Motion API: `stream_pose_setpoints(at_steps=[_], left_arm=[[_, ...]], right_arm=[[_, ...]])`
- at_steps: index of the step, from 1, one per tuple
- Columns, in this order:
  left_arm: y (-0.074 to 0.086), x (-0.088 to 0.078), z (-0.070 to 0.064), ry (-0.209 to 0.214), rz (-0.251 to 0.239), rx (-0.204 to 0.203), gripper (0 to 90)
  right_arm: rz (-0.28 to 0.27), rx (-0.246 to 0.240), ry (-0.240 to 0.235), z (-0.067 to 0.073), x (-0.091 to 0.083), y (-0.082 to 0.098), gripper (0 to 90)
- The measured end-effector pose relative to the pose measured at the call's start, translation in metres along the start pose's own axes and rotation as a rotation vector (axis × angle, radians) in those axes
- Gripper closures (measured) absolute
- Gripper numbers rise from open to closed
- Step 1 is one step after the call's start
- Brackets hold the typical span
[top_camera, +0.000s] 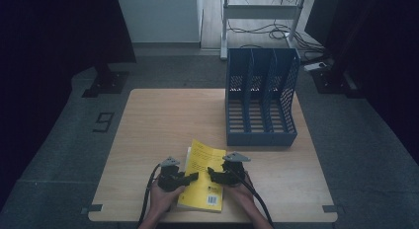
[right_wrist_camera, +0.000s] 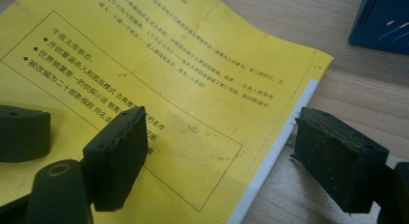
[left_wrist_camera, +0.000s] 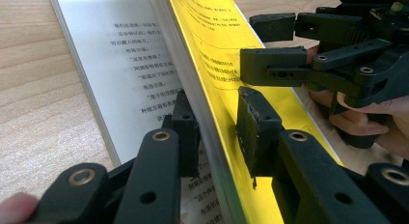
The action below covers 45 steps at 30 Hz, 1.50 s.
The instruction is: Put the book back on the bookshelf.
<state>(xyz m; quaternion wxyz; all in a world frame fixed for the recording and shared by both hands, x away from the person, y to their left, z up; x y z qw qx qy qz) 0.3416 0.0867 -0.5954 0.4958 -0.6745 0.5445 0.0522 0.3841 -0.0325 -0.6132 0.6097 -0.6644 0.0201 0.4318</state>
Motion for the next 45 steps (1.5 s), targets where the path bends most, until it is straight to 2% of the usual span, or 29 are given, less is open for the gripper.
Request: stream_pose_setpoints(at_steps=[5, 6, 9, 14, 25, 33, 36, 37, 42, 45], left_arm=[[-0.001, 0.001, 0.001, 0.013, 0.029, -0.016, 68.6], [-0.003, 0.002, 0.002, 0.025, 0.046, -0.033, 67.9], [-0.005, 0.007, 0.002, 0.03, 0.068, -0.046, 67.0], [-0.007, 0.008, 0.001, 0.043, 0.073, -0.058, 68.9], [-0.009, 0.004, -0.003, 0.068, 0.016, -0.039, 77.1], [-0.012, 0.001, -0.009, 0.081, -0.041, -0.031, 78.6], [-0.013, 0.0, -0.01, 0.086, -0.053, -0.034, 79.6], [-0.013, -0.001, -0.011, 0.09, -0.061, -0.03, 79.5], [-0.014, -0.001, -0.011, 0.094, -0.076, -0.026, 79.6], [-0.014, -0.002, -0.011, 0.097, -0.083, -0.023, 79.7]], right_arm=[[0.001, 0.001, 0.003, 0.0, 0.0, 0.0, 19.1], [0.001, 0.004, 0.003, 0.0, 0.0, 0.0, 19.2], [0.001, 0.009, 0.004, 0.0, 0.0, 0.0, 19.4], [-0.001, 0.016, 0.003, 0.0, 0.0, 0.001, 19.5], [-0.018, 0.016, -0.013, -0.001, -0.002, 0.0, 20.4], [-0.037, -0.028, -0.032, 0.0, -0.009, -0.002, 20.9], [-0.034, -0.026, -0.04, 0.0, -0.01, -0.002, 21.3], [-0.031, -0.009, -0.051, 0.001, -0.011, -0.002, 21.5], [-0.026, -0.034, -0.042, 0.002, -0.014, -0.002, 20.7], [-0.026, -0.029, -0.046, 0.001, -0.014, -0.002, 20.6]])
Point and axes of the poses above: each handheld gripper's, and its own axes: x roughly forward along the jaws, y roughly out of its underside, z roughly to its left, the point moved 10 cm from there along x, roughly forward along the jaws, and after that the axes turned 7 degrees about -x, right-handed, at the moved point
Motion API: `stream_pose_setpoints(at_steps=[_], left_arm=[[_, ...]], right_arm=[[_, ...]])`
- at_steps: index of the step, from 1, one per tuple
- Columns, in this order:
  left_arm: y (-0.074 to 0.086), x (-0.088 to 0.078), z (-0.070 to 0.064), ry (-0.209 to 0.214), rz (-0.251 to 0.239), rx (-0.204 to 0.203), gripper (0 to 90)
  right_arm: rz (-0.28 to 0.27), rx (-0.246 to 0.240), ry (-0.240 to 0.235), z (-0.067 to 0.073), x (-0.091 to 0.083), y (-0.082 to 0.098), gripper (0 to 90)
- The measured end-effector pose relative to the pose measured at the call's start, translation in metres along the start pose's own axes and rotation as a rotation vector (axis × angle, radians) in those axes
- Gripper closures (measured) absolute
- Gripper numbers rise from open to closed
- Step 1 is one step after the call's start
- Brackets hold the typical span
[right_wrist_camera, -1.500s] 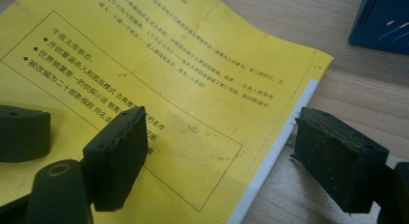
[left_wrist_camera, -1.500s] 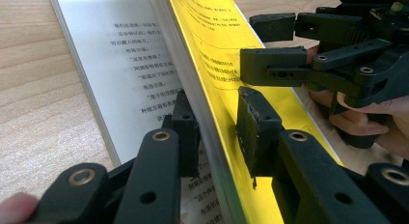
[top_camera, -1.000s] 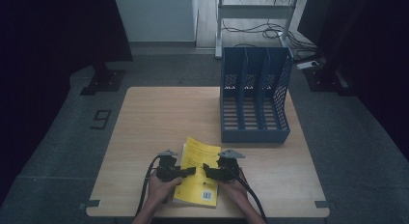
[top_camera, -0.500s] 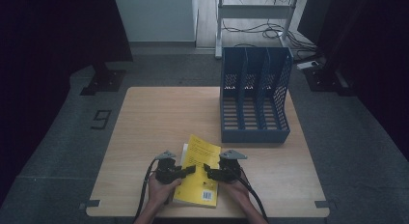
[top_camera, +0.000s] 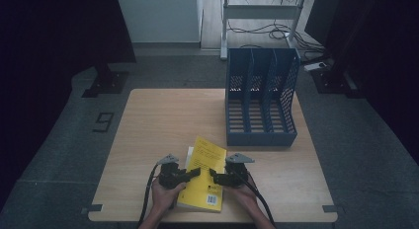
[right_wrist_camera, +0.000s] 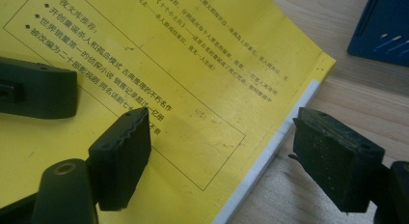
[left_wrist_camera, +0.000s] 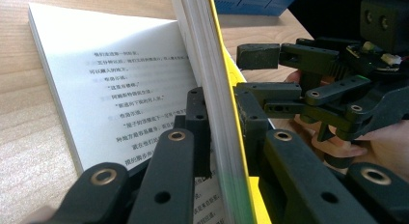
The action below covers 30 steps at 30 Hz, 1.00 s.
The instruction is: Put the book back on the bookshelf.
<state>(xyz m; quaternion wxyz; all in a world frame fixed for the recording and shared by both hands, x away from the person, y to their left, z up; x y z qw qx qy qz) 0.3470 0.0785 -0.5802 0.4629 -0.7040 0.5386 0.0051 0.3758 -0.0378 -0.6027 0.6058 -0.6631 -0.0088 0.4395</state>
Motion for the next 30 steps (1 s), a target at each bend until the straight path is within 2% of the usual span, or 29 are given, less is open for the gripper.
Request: stream_pose_setpoints(at_steps=[5, 11, 18, 30], left_arm=[[-0.002, -0.001, -0.002, 0.002, -0.022, 0.014, 80.2], [-0.007, -0.007, -0.004, 0.003, -0.063, 0.035, 81.2], [-0.009, -0.009, -0.006, 0.005, -0.078, 0.051, 81.6], [-0.014, -0.018, -0.018, 0.008, -0.101, 0.119, 82.1]], right_arm=[[0.0, 0.015, -0.018, -0.002, -0.004, -0.001, 20.7], [-0.019, 0.014, -0.016, -0.002, -0.01, -0.004, 20.7], [-0.024, 0.016, -0.018, -0.002, -0.013, -0.004, 20.7], [-0.045, 0.034, -0.029, -0.006, -0.019, -0.007, 21.0]])
Point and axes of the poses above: each handheld gripper's, and its own axes: x roughly forward along the jaws, y roughly out of its underside, z roughly to its left, the point moved 10 cm from there along x, roughly forward along the jaws, and after that the axes turned 7 degrees about -x, right-handed, at the moved point
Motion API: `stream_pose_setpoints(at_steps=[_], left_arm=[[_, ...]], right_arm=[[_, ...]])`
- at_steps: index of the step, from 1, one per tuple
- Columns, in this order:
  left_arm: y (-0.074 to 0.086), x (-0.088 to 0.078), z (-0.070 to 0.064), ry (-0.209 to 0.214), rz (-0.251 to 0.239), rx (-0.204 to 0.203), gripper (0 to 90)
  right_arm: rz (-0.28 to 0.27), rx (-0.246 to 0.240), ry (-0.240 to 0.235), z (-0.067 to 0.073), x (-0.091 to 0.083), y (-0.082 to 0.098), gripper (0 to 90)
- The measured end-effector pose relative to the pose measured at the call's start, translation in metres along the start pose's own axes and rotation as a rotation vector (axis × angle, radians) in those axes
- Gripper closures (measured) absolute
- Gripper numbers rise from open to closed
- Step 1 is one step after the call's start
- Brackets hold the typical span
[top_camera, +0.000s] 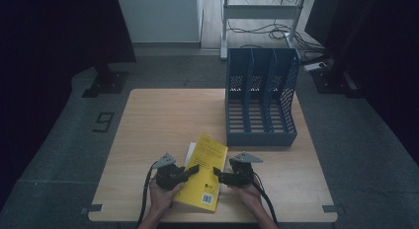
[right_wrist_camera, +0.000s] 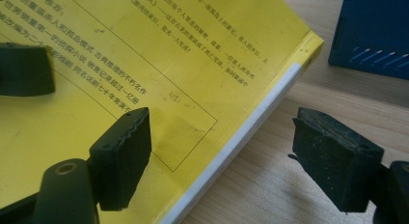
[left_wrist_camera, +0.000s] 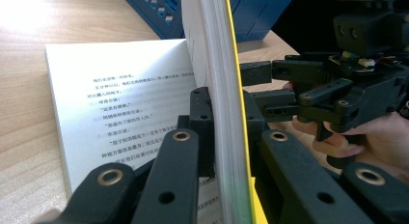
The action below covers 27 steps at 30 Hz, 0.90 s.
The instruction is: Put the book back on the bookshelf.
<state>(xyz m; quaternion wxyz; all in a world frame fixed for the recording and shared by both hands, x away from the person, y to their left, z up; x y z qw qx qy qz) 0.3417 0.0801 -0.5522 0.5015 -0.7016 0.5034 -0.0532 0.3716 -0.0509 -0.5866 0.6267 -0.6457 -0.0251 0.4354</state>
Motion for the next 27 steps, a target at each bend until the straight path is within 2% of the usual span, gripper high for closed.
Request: stream_pose_setpoints(at_steps=[8, 13, 20, 27], left_arm=[[-0.005, -0.005, -0.007, 0.005, -0.018, 0.039, 82.4], [-0.008, -0.009, -0.012, 0.01, -0.026, 0.06, 82.6], [-0.009, -0.01, -0.014, 0.019, -0.029, 0.059, 82.7], [-0.011, -0.014, -0.02, 0.035, -0.039, 0.072, 82.8]], right_arm=[[-0.015, -0.01, -0.003, -0.001, -0.004, -0.003, 21.0], [-0.034, 0.004, -0.011, -0.003, -0.007, -0.006, 20.9], [-0.04, 0.0, -0.014, -0.003, -0.008, -0.007, 20.7], [-0.074, 0.014, -0.048, 0.001, -0.012, -0.013, 20.4]])
Point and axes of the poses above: each handheld gripper's, and its own axes: x roughly forward along the jaws, y roughly out of its underside, z roughly to its left, the point moved 10 cm from there along x, roughly forward along the jaws, and after that the axes turned 7 degrees about -x, right-handed, at the moved point
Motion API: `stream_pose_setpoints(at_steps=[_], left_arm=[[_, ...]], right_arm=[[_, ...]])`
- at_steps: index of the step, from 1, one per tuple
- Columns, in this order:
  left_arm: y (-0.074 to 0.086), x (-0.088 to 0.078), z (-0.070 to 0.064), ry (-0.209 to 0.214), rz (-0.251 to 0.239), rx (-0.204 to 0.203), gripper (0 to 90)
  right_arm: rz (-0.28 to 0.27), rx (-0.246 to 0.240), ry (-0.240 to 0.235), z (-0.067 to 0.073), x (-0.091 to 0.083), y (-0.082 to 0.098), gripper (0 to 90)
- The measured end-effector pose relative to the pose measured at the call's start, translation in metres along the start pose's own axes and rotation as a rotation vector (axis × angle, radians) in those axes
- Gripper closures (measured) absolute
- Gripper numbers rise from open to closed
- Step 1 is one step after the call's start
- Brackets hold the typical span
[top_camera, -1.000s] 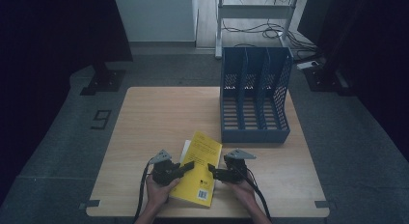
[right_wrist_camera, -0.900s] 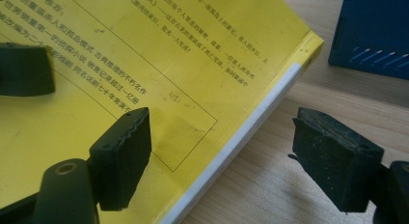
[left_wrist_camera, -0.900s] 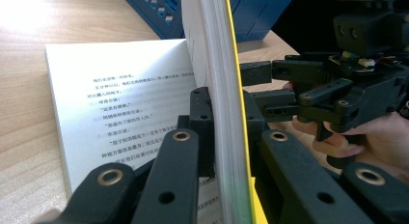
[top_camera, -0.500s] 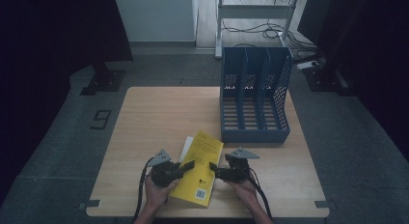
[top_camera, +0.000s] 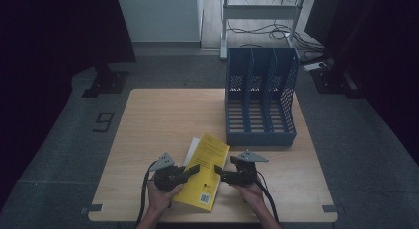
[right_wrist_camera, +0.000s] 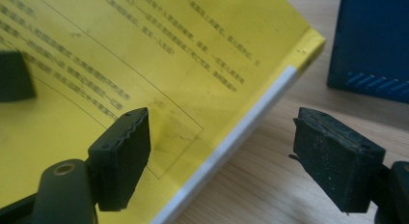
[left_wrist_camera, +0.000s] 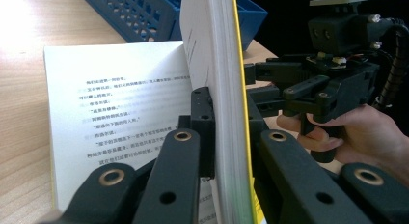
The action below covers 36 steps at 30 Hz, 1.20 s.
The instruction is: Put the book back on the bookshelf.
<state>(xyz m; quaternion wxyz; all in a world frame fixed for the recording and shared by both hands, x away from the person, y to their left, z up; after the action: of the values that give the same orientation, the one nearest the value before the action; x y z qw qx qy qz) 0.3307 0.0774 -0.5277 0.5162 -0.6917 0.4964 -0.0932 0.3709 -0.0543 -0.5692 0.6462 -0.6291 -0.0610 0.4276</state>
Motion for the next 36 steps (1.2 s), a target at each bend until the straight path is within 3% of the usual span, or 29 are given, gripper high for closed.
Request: stream_pose_setpoints(at_steps=[5, 20, 27, 34, 36], left_arm=[[-0.002, -0.002, -0.006, 0.01, -0.003, 0.014, 82.9], [-0.006, -0.007, -0.013, 0.031, -0.022, 0.025, 82.9], [-0.007, -0.008, -0.012, 0.048, -0.024, 0.004, 82.9], [-0.009, -0.012, -0.013, 0.085, -0.033, -0.001, 82.9], [-0.009, -0.012, -0.013, 0.094, -0.03, -0.002, 82.8]], right_arm=[[-0.013, 0.007, -0.033, 0.005, 0.0, -0.004, 19.4], [-0.036, 0.111, -0.148, 0.013, 0.005, -0.01, 15.5], [-0.039, 0.111, -0.166, 0.013, 0.005, -0.01, 16.6], [-0.061, 0.116, -0.143, 0.014, -0.002, -0.016, 21.0], [-0.072, 0.099, -0.129, 0.015, -0.005, -0.018, 21.3]])
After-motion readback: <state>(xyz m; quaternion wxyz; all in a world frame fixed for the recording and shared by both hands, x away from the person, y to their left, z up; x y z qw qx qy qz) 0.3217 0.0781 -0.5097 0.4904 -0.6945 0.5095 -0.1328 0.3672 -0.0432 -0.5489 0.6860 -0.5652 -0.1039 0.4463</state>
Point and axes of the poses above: each handheld gripper's, and its own axes: x roughly forward along the jaws, y roughly out of its underside, z roughly to its left, the point moved 10 cm from there along x, roughly forward along the jaws, and after that the axes turned 7 degrees about -x, right-handed, at the moved point
